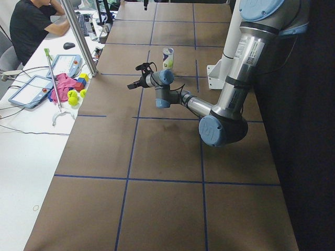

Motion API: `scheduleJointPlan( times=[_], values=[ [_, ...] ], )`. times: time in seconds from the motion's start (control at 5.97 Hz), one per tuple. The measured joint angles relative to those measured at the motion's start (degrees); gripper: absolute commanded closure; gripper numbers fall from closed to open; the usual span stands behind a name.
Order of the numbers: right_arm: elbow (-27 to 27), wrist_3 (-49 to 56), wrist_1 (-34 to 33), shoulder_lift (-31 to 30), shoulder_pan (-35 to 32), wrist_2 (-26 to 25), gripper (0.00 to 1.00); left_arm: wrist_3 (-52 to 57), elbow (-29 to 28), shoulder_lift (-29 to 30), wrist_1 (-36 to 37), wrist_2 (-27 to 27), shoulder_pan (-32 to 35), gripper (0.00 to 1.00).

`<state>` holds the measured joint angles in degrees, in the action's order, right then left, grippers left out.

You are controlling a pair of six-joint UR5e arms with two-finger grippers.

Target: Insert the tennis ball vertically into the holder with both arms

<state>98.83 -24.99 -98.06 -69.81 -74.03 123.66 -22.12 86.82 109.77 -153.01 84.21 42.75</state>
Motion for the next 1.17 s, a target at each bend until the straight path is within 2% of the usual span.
scheduleJointPlan(
  times=[0.17,0.34,0.5,0.67,0.84,1.17],
  values=[
    [-4.7,7.7,2.7,0.0,-3.1,0.7,0.01,0.2,0.1,-0.1,6.5,0.9,3.8,0.00],
    [-10.1,15.1,7.2,-0.1,-6.0,2.7,0.02,0.3,0.0,-1.0,13.0,6.0,9.9,0.00],
    [-14.0,21.7,11.3,-0.4,-8.4,5.3,0.01,0.8,-0.3,-2.7,18.8,15.2,18.0,0.12],
    [-15.5,27.2,13.4,-1.3,-10.4,7.3,0.00,4.1,-0.6,-5.2,23.8,23.6,26.5,0.01],
    [-15.9,30.1,13.7,-2.3,-12.4,8.3,0.00,9.7,-1.1,-7.5,28.6,30.8,34.4,0.01],
    [-16.1,31.3,13.8,-5.6,-14.2,9.1,0.00,15.3,-1.0,-9.2,39.6,48.6,49.1,0.00]
  ],
)
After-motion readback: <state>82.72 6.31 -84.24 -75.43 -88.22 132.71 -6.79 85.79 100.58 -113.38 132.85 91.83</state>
